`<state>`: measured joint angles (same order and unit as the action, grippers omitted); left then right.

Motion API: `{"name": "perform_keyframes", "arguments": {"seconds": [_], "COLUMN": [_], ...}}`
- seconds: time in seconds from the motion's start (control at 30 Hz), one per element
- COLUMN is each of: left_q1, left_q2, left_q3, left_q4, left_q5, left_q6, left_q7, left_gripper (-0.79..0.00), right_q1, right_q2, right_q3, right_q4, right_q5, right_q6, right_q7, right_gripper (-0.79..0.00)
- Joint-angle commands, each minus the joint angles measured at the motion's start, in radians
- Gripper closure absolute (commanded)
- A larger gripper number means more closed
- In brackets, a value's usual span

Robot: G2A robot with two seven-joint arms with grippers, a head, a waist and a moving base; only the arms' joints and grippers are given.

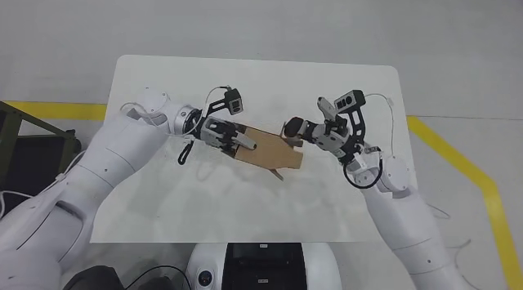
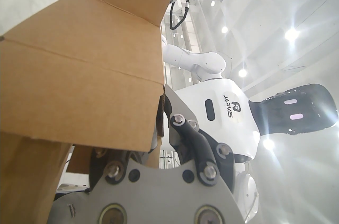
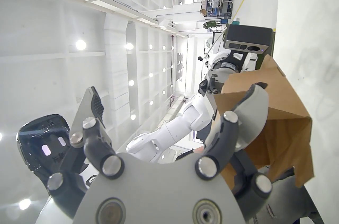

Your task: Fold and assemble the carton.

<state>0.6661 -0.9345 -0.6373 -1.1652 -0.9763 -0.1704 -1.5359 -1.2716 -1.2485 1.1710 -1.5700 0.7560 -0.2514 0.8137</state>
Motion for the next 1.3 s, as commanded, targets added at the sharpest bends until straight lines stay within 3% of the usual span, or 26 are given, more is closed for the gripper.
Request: {"name": "perform_keyframes", "arguments": {"seconds": [0.0,0.57,1.27], "left_q1": [-0.004,-0.049,-0.055], "left_q2": [0.003,0.009,-0.048], "left_q3": [0.008,0.007,-0.044], "left_q4": [-0.002,0.1,0.201], "left_q5": [-0.006,-0.062,-0.047], "left_q6": [-0.003,-0.047,-0.03], "left_q7": [0.0,0.0,0.062], "left_gripper": [0.0,0.0,0.0], "right_q1": [0.0,-0.019,-0.044], "right_q2": [-0.001,0.004,-0.008], "right_q3": [-0.004,0.064,0.038], "right_q4": [0.001,-0.009,-0.049], "right_q5": [0.008,0.028,0.05], "right_q6": [0.003,-0.007,-0.028], "right_q7": [0.006,-0.009,-0.026], "right_gripper": [-0.785,-0.785,-0.785]}}
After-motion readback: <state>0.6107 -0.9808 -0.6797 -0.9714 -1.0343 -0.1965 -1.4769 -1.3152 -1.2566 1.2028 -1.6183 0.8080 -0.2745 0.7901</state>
